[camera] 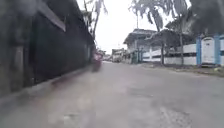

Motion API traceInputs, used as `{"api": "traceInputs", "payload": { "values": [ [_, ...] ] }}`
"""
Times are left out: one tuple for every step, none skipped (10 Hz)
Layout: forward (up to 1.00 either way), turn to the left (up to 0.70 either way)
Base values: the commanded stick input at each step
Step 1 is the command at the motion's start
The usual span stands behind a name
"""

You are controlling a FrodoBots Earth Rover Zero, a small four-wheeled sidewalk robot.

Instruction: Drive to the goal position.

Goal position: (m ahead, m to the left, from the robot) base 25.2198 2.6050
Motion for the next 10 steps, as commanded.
{"api": "traceInputs", "payload": {
  "values": [
    [1.00, -0.40],
    [1.00, -0.40],
    [1.00, -0.40],
    [1.00, -0.31],
    [1.00, -0.11],
    [1.00, 0.00],
    [1.00, 0.00],
    [1.00, 0.00],
    [1.00, 0.00],
    [1.00, 0.00]
  ]
}}
